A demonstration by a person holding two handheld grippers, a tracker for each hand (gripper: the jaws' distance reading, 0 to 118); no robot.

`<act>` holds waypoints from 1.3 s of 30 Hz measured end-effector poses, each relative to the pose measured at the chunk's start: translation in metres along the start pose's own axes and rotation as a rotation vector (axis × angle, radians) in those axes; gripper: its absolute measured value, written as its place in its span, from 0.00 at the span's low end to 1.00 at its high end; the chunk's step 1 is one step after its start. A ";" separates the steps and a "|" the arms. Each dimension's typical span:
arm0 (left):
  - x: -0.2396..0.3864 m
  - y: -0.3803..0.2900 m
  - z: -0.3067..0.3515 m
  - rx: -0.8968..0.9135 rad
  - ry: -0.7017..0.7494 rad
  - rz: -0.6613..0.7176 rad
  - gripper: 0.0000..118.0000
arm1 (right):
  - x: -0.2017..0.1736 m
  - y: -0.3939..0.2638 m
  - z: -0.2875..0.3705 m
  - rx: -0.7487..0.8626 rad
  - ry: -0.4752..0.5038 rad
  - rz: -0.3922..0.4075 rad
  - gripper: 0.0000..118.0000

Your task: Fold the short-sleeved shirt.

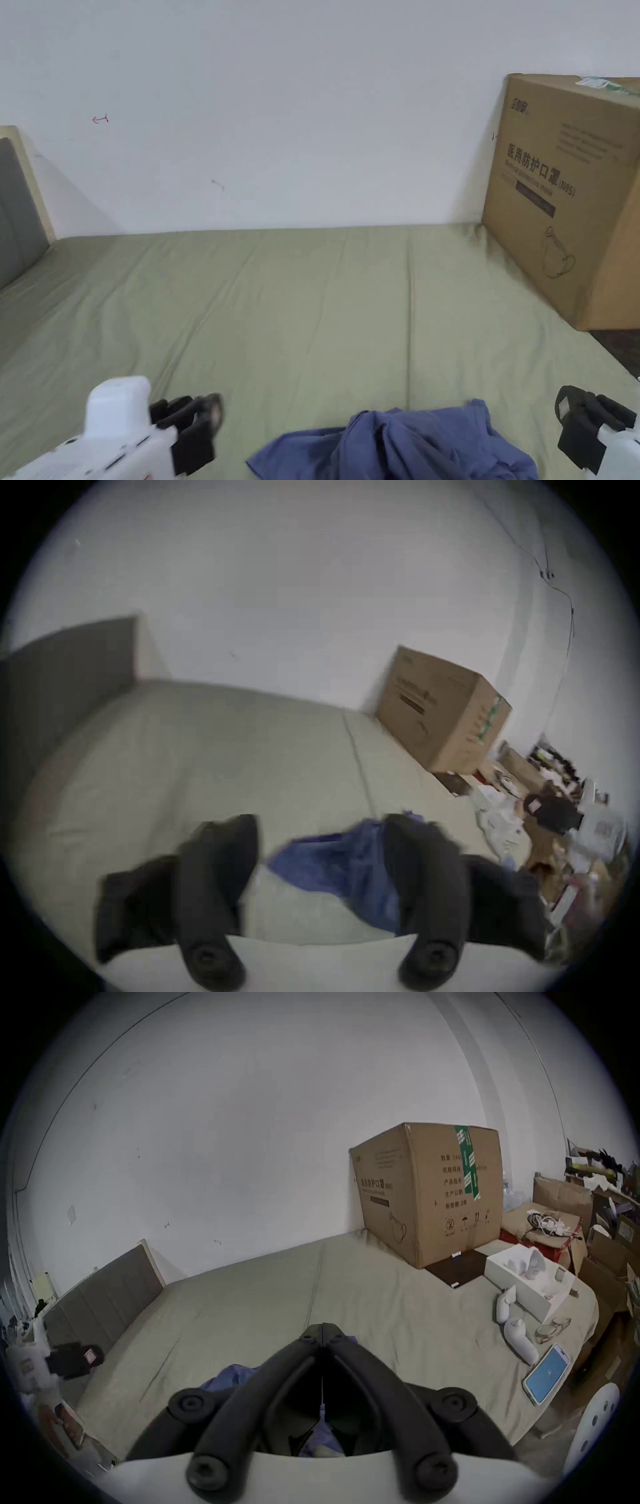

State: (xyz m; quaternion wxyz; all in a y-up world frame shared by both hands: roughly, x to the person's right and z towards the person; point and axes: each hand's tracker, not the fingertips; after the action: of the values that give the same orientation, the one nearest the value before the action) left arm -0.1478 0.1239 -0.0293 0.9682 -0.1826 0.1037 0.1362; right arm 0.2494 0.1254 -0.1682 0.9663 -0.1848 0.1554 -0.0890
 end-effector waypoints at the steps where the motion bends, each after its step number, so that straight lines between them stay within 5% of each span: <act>1: -0.006 -0.006 0.007 0.003 0.019 0.008 0.01 | -0.001 0.000 0.002 0.006 0.002 0.002 0.00; 7: -0.032 -0.021 0.000 -0.088 0.071 0.086 0.00 | -0.004 -0.005 0.000 0.000 0.006 0.008 0.00; 12: -0.033 -0.017 -0.078 -0.243 0.028 0.158 0.03 | -0.002 -0.012 -0.006 -0.032 0.007 0.015 0.00; 13: -0.033 -0.016 -0.099 -0.286 0.028 0.150 0.16 | 0.000 -0.012 -0.008 -0.040 0.007 0.021 0.00; 14: -0.033 -0.016 -0.121 -0.329 0.017 0.157 0.45 | 0.001 -0.013 -0.010 -0.047 0.004 0.027 0.00; 15: -0.032 -0.017 -0.139 -0.360 0.017 0.150 0.88 | 0.002 -0.014 -0.011 -0.053 0.000 0.032 0.00; 16: -0.027 -0.021 -0.161 -0.395 0.006 0.148 1.00 | 0.004 -0.014 -0.013 -0.058 -0.004 0.035 0.00; 23: -0.008 -0.068 -0.269 -0.625 0.053 0.021 1.00 | 0.023 -0.023 -0.032 -0.102 -0.047 0.029 0.00; 27: 0.011 -0.096 -0.276 -0.716 0.007 -0.075 0.93 | 0.041 -0.027 -0.056 -0.176 -0.101 0.004 0.00; 29: 0.022 -0.096 -0.251 -0.597 0.022 -0.246 0.67 | 0.054 -0.029 -0.078 -0.251 -0.131 -0.033 0.00; 31: 0.019 -0.090 -0.227 -0.544 -0.010 -0.225 0.15 | 0.067 -0.032 -0.098 -0.273 -0.064 -0.098 0.00; 32: 0.008 -0.083 -0.212 -0.532 -0.079 -0.149 0.01 | 0.072 -0.033 -0.111 -0.300 -0.043 -0.108 0.00; 33: 0.005 -0.079 -0.201 -0.526 -0.131 -0.096 0.01 | 0.076 -0.033 -0.125 -0.340 -0.051 -0.109 0.00; 34: 0.004 -0.074 -0.188 -0.507 -0.117 -0.073 0.01 | 0.081 -0.035 -0.147 -0.411 -0.090 -0.097 0.05; 35: 0.003 -0.071 -0.177 -0.488 -0.122 -0.079 0.01 | 0.084 -0.038 -0.168 -0.481 -0.120 -0.088 0.31; 36: -0.001 -0.069 -0.169 -0.472 -0.116 -0.084 0.01 | 0.089 -0.041 -0.188 -0.558 -0.131 -0.103 0.76; 37: -0.002 -0.066 -0.159 -0.460 -0.117 -0.089 0.01 | 0.097 -0.049 -0.215 -0.671 -0.125 -0.136 0.84; 39: -0.002 -0.063 -0.148 -0.447 -0.118 -0.092 0.01 | 0.109 -0.061 -0.244 -0.727 -0.122 -0.233 0.82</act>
State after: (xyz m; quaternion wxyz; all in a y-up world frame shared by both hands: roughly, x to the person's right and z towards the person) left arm -0.1532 0.0109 -0.1432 0.9132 -0.3890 0.0059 0.1217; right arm 0.2635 -0.0360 -0.3893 0.8288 -0.5366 0.0969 -0.1259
